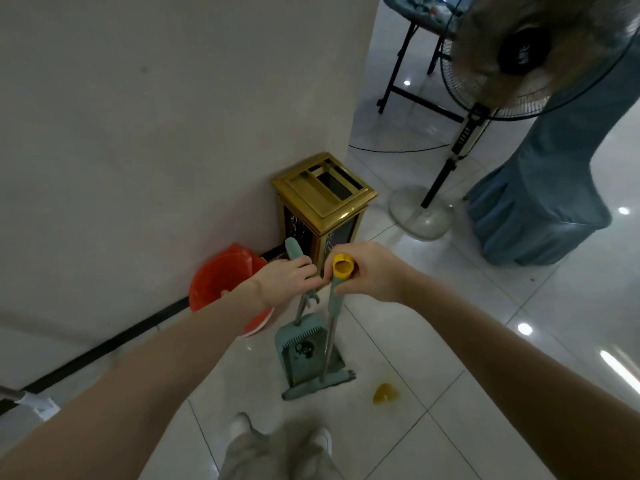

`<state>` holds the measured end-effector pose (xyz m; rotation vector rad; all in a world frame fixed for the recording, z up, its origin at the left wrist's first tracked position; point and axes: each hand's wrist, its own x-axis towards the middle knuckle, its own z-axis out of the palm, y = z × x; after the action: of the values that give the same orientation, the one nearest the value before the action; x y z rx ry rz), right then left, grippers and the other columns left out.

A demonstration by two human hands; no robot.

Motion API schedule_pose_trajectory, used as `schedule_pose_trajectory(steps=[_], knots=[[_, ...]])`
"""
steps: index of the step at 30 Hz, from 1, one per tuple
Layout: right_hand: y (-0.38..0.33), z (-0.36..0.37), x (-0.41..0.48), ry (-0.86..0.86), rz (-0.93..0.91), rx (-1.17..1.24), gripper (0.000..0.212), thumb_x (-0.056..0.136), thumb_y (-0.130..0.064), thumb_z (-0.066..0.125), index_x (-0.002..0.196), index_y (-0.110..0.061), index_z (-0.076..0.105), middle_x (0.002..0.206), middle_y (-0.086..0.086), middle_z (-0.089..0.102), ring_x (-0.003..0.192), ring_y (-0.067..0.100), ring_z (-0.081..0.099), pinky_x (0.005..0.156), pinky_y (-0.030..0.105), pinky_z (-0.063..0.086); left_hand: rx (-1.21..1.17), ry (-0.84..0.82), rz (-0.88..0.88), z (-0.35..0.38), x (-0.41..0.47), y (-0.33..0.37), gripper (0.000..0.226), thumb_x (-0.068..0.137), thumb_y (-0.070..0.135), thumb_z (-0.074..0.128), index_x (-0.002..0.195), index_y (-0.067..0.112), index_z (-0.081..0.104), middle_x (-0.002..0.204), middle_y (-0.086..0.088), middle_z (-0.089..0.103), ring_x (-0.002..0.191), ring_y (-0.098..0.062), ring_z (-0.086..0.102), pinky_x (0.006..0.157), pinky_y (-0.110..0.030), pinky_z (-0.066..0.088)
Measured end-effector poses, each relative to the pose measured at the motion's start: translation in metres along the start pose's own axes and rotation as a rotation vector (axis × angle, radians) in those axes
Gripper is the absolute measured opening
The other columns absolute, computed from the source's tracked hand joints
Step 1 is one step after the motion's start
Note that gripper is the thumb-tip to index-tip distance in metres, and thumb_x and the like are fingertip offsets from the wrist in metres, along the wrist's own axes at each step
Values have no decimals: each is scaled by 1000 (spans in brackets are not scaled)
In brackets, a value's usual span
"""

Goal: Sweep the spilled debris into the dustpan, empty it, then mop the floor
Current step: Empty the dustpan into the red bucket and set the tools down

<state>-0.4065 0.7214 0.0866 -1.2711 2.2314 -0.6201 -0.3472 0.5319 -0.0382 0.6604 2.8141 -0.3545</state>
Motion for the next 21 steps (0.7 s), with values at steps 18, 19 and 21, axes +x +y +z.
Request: schedule_pose_trajectory(steps=[18, 19, 21], knots=[[59, -21, 56, 148, 447, 82, 19, 80, -11, 73, 96, -18, 64, 100, -4, 66, 97, 10, 61, 93, 29, 50, -107, 160, 317, 32, 121, -75, 59, 77, 7, 69, 130, 16, 46, 137, -3, 47, 134, -22, 36, 95, -35, 50], [62, -22, 59, 169, 457, 95, 19, 80, -10, 73, 96, -17, 64, 99, -4, 66, 96, 10, 62, 91, 26, 50, -120, 172, 323, 33, 125, -79, 58, 79, 6, 67, 132, 15, 45, 139, -4, 44, 137, -23, 33, 97, -36, 49], [66, -24, 66, 206, 464, 104, 19, 80, -9, 73, 95, -17, 64, 98, -5, 67, 95, 8, 61, 88, 19, 47, -149, 198, 317, 37, 134, -86, 58, 81, 2, 64, 133, 13, 43, 142, -5, 42, 139, -23, 30, 99, -36, 49]])
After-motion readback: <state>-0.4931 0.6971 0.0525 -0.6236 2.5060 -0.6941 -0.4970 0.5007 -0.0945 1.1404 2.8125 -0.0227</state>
